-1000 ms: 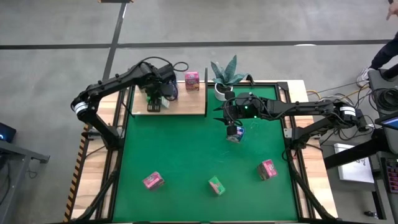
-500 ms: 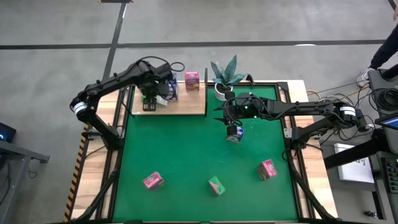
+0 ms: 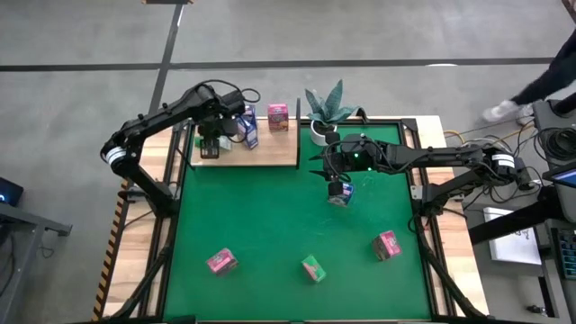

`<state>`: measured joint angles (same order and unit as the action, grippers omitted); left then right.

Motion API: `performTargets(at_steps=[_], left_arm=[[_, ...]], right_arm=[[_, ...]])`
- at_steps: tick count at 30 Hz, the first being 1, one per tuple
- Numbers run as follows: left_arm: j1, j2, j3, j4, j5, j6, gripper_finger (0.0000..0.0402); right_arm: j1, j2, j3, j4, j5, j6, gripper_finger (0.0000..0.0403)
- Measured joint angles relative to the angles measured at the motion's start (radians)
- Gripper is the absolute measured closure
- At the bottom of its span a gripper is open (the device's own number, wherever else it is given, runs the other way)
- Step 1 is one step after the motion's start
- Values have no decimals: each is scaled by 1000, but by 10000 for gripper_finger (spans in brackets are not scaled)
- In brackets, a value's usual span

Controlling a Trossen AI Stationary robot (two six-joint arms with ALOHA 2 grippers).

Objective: Stack cereal on shelf
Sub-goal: Put the top green cereal box on the shelf aligned with the other green cereal box

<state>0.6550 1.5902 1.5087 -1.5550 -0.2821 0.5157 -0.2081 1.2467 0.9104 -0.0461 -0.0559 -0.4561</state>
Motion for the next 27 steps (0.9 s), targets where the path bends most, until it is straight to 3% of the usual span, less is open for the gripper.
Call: performTargets(at_steps=[11, 27], left_arm=[[40, 54, 0, 24, -123, 24, 256], [41, 101, 2, 68, -154, 25, 255]], right_arm=[[0, 0, 0, 3, 0, -12, 246], [0, 0, 0, 4, 0, -18, 248]])
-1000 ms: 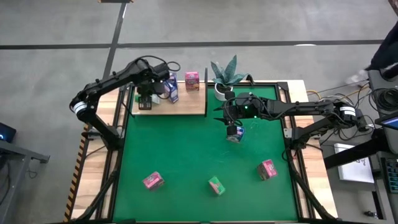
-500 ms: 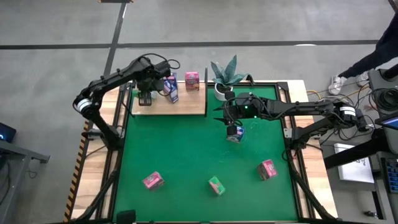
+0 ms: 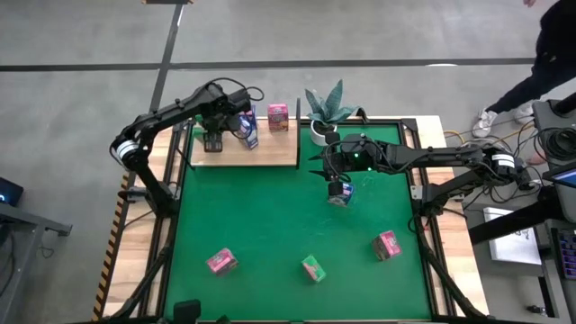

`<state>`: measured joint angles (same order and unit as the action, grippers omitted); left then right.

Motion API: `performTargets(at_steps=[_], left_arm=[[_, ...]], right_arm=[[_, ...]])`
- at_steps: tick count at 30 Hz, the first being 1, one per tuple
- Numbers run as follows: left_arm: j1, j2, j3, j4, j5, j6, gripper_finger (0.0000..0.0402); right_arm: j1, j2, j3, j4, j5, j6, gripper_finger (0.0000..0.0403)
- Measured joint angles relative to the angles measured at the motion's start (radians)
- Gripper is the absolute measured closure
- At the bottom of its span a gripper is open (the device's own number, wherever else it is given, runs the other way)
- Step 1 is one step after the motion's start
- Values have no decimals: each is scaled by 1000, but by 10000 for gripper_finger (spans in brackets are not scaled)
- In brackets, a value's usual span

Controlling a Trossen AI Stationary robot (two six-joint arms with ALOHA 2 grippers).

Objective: Stack cereal on shelf
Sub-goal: Put the top green cereal box on the shelf aligned with the other green cereal box

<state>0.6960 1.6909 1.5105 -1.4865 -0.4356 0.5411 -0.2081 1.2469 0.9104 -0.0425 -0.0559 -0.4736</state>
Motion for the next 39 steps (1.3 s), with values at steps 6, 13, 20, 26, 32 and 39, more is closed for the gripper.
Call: performTargets(at_steps=[6, 13, 20, 26, 32, 39], left_arm=[[0, 0, 0, 6, -1, 4, 255], [0, 0, 0, 12, -1, 4, 254], [0, 0, 0, 14, -1, 4, 210], [0, 0, 0, 17, -1, 4, 166], [0, -3, 0, 13, -2, 17, 157], [0, -7, 0, 13, -2, 17, 161]], right_arm=[[0, 0, 0, 0, 0, -2, 248], [0, 0, 0, 0, 0, -1, 248], [0, 0, 0, 0, 0, 0, 248], [0, 0, 0, 0, 0, 0, 248], [0, 0, 0, 0, 0, 1, 248], [0, 0, 0, 0, 0, 1, 248]])
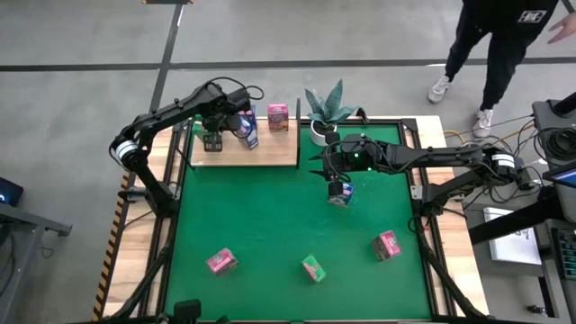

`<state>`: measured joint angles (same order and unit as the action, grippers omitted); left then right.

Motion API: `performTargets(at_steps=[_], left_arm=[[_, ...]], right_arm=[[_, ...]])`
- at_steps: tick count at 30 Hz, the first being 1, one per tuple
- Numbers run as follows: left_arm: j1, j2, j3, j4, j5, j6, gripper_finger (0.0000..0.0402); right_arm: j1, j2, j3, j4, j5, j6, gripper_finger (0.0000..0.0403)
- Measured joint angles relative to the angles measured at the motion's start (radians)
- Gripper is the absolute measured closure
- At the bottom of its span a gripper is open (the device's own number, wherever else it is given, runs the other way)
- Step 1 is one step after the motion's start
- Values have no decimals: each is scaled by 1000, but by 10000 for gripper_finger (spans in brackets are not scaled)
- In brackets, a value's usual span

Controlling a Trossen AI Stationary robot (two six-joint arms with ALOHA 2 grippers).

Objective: Stack cereal on shelf
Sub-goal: Put the top green cereal box on the shelf aligned with the other green cereal box

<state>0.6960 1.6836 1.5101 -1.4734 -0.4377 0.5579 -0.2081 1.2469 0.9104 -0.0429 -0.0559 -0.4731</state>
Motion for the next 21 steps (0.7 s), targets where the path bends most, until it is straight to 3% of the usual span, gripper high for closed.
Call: performTargets(at_steps=[12, 16, 21], left_arm=[[0, 0, 113, -6, 3, -44, 161], [0, 0, 163, -18, 48, -47, 162], [3, -25, 184, 16, 116, 2, 197]], right_arm=[[0, 0, 0, 0, 0, 0, 248], [0, 0, 0, -1, 2, 0, 248], [0, 0, 0, -4, 2, -1, 248]])
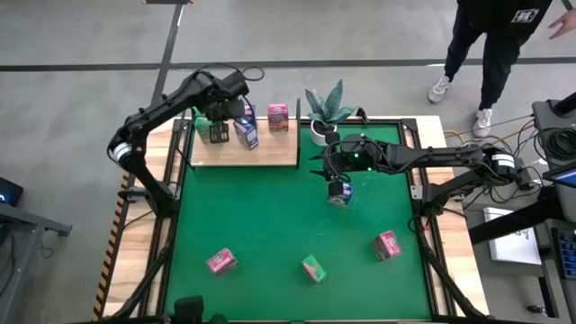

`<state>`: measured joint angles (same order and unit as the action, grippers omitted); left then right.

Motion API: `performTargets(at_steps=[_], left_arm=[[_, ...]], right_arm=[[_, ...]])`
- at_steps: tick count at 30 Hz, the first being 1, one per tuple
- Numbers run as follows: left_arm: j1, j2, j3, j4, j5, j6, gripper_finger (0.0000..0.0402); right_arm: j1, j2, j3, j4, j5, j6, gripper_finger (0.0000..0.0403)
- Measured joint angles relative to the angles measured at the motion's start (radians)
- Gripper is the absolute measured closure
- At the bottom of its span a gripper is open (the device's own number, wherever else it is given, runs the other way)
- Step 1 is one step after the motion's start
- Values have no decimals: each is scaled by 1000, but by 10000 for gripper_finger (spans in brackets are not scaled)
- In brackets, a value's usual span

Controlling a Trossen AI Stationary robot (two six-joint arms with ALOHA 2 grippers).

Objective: Stack cereal on shelf
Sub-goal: Put the top green cereal box on the shelf aligned with the other green cereal box

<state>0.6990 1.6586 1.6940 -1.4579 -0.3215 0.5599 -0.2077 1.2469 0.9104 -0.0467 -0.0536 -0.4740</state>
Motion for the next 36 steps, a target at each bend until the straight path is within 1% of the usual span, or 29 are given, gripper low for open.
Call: performTargets(at_steps=[3, 7, 8, 9, 13, 15, 19, 21, 27, 32, 36], left_arm=[[26, -15, -15, 52, 34, 15, 257], [90, -20, -26, 80, 160, -2, 362], [107, -20, -26, 82, 185, -7, 381], [122, -20, -26, 88, 198, -19, 391], [158, -20, -26, 111, 205, -36, 379], [161, -20, -27, 113, 215, -29, 383], [160, -19, -32, 95, 324, -3, 399], [158, -19, -41, 96, 339, -6, 400], [159, -19, -103, 113, 320, -32, 401], [159, -19, -146, 152, 258, -56, 401], [159, -19, -154, 174, 208, -72, 401]], right_arm=[[0, 0, 0, 0, 0, -1, 248], [0, 0, 0, -1, 0, -2, 248], [0, 0, 0, -1, 0, -2, 248], [0, 0, 0, -1, 0, -2, 248], [0, 0, 0, -1, 0, -2, 248], [0, 0, 0, -1, 0, -2, 248], [0, 0, 0, -1, 0, -2, 248], [0, 0, 0, -1, 0, -2, 248], [0, 0, 0, -1, 0, -2, 248], [0, 0, 0, -1, 0, -2, 248], [0, 0, 0, 0, 1, 1, 248]])
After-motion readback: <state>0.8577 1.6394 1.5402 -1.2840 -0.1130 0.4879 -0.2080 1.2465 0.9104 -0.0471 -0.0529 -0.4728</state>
